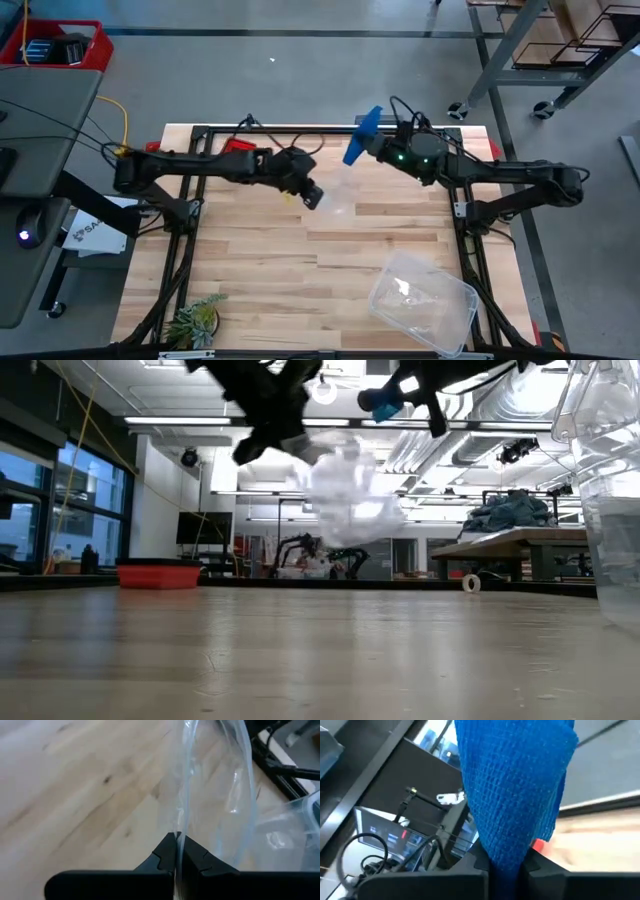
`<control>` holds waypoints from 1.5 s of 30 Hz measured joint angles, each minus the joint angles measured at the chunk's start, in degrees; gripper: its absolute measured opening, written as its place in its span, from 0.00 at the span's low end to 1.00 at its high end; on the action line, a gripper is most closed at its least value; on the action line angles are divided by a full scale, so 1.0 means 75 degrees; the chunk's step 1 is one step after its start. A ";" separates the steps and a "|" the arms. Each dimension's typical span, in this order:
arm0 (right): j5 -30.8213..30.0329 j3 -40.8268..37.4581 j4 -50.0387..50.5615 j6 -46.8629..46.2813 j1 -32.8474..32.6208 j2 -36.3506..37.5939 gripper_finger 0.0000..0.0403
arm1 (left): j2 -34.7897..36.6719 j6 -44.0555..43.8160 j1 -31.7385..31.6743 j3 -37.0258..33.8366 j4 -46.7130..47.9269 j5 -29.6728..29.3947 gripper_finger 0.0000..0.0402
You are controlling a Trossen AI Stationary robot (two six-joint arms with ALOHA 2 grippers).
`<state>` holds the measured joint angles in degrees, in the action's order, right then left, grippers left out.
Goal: Roll bandage
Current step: Put the blue rolled bandage into the transparent zip bag
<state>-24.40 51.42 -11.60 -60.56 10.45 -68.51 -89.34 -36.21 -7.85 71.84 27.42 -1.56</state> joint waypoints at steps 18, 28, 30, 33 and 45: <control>0.0930 0.1452 0.2175 0.2588 -0.0063 -0.0012 0.04 | -0.1228 0.0429 -0.0233 0.2309 0.0172 0.0086 0.00; 0.0368 0.1711 0.2473 0.3122 -0.0121 -0.0015 0.04 | -0.1117 -0.0355 -0.0348 0.2309 -0.0814 0.1225 0.00; 0.0365 0.1712 0.2218 0.3181 -0.0121 -0.0013 0.04 | -0.1117 -0.0516 -0.0359 0.2309 -0.0942 0.1370 0.00; 0.0399 0.1714 0.1981 0.3316 -0.0153 -0.0012 0.04 | -0.1117 -0.0550 -0.0367 0.2309 -0.1008 0.1407 0.00; 0.0420 0.1714 0.2228 0.3750 -0.0406 0.0028 0.04 | -0.1070 -0.0894 -0.0762 0.2306 -0.1058 0.1942 0.00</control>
<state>-21.26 64.27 5.10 -32.44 7.40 -68.30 -97.36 -42.91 -13.56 89.14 19.48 13.00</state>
